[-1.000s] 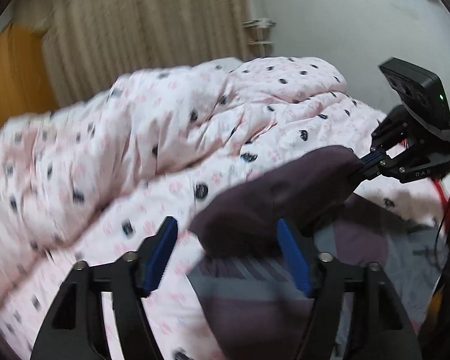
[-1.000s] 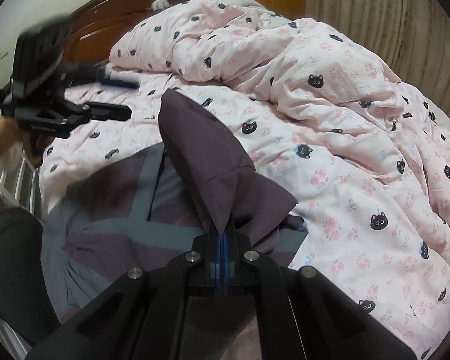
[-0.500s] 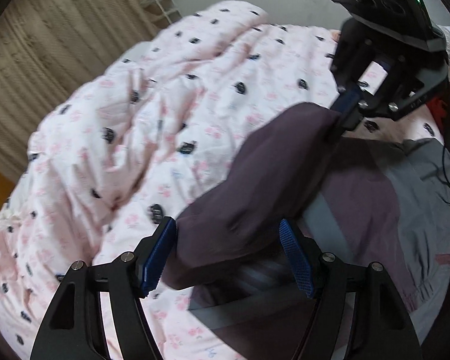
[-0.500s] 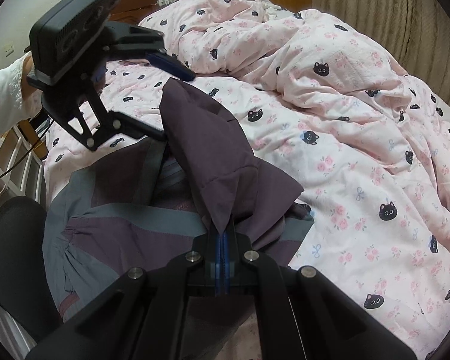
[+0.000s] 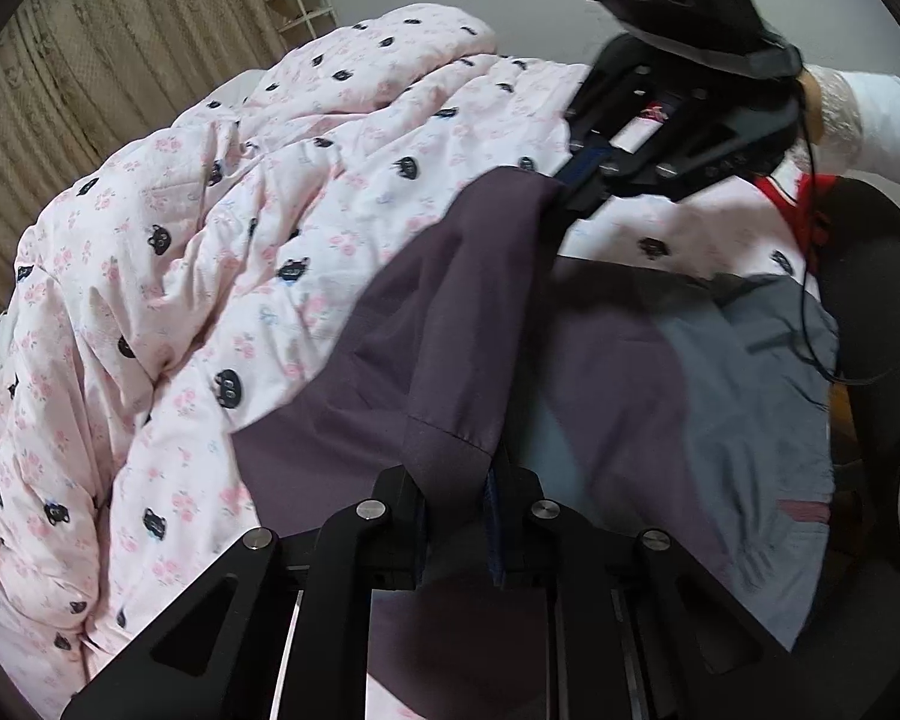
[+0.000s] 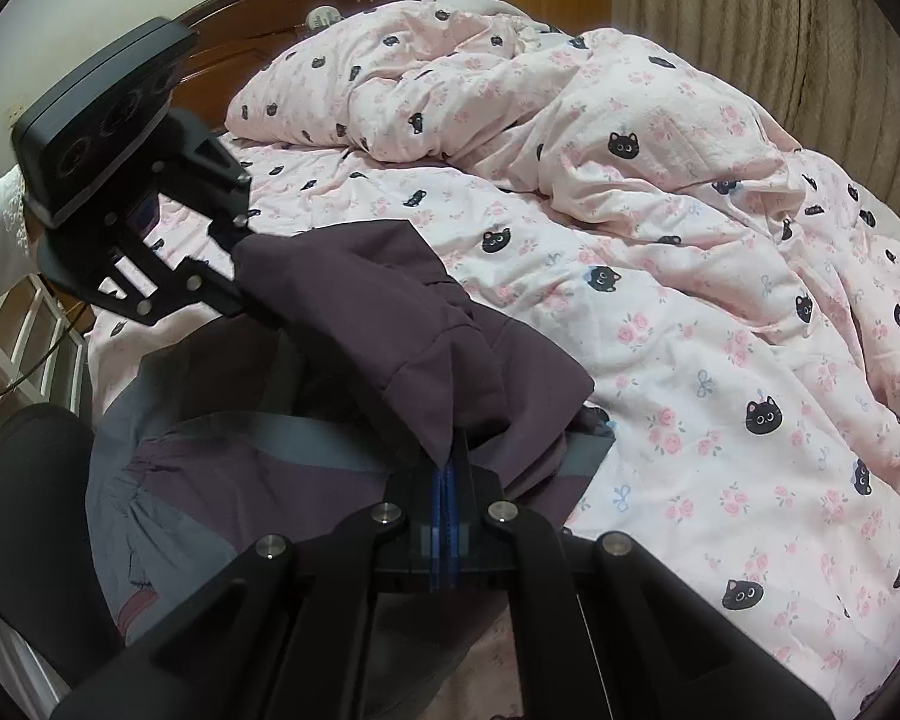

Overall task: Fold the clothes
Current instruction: 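Lift the hood with both grippers and fold it down onto the jacket hem, then open both grippers and release the folded hood end on the jacket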

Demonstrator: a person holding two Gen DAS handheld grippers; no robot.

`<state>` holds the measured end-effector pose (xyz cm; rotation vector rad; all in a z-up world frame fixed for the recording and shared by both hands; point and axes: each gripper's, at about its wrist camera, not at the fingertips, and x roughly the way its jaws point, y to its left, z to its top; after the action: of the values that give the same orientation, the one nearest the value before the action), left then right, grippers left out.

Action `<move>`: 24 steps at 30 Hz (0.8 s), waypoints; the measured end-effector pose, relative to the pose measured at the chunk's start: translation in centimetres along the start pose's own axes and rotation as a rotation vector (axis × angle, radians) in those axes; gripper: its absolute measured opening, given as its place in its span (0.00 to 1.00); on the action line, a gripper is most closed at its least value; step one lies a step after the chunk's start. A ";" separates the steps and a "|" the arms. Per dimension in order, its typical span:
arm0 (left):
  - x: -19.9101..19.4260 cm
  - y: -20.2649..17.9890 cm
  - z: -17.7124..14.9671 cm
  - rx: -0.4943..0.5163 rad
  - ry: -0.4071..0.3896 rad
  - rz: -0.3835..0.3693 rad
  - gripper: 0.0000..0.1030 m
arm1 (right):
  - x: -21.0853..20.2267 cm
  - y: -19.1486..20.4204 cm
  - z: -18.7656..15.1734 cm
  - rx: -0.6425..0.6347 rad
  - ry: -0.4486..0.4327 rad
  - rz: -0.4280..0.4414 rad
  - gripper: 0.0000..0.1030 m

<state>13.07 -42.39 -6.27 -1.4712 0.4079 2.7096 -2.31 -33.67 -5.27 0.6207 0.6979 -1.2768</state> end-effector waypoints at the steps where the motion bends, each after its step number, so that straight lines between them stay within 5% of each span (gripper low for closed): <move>1: -0.1 -0.5 -0.3 0.001 -0.005 -0.003 0.13 | -0.2 0.3 -0.1 -0.006 -0.001 0.000 0.02; 16: 0.9 -4.8 -4.4 -0.124 -0.085 0.021 0.13 | -0.1 3.4 -4.6 -0.007 0.016 -0.011 0.07; 21: 1.3 -5.6 -5.4 -0.139 -0.075 0.013 0.13 | 0.2 4.3 -6.3 -0.015 0.059 0.015 0.35; 24: 1.2 -5.9 -5.8 -0.150 -0.084 0.011 0.13 | 0.0 4.8 -6.9 -0.023 0.083 0.044 0.37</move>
<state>18.04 -38.25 -11.46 -1.3837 0.2143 2.8550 1.54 -27.62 -9.58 0.6697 0.7623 -1.2068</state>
